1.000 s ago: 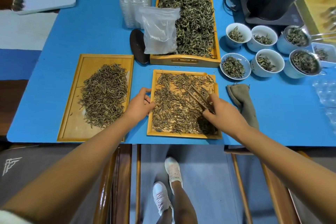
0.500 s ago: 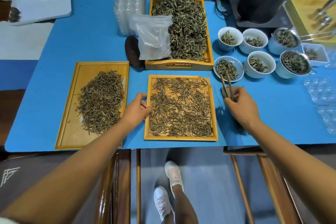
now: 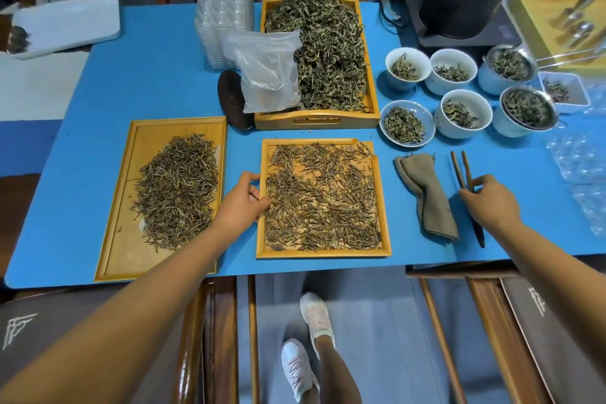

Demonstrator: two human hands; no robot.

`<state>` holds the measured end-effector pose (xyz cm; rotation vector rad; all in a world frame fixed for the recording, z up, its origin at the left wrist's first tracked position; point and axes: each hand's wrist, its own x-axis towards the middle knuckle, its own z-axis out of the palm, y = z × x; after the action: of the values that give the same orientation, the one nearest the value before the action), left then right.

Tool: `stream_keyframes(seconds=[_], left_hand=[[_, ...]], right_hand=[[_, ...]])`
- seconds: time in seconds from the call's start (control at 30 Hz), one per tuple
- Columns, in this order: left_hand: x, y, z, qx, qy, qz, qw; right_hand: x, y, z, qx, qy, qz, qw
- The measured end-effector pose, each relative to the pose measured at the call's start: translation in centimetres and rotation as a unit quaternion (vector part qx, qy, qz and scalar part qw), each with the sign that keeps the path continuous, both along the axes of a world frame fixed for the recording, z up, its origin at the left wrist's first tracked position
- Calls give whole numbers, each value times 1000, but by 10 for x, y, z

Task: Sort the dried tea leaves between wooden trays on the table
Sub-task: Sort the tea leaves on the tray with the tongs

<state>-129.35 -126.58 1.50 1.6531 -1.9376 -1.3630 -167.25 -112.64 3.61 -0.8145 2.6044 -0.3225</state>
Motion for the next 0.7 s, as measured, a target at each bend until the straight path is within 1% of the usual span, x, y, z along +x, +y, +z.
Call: stream_keyframes(seconds=[0.23,0.47,0.6,0.7], left_hand=[[0,-1,-1,-1,1,-2,1000],[1,-1,-3,-4,0,-2,1000],[1,-3,-2,2,4,4,1000],[1,-4,-1,11,10,10,1000]], right_hand=[[0,4,-13,-7,9,8,1000],[2,2,-11,-2,32,17,999],[8,-5,0,-29,58,47,997],[21,-17,11,-64,49,79,994]])
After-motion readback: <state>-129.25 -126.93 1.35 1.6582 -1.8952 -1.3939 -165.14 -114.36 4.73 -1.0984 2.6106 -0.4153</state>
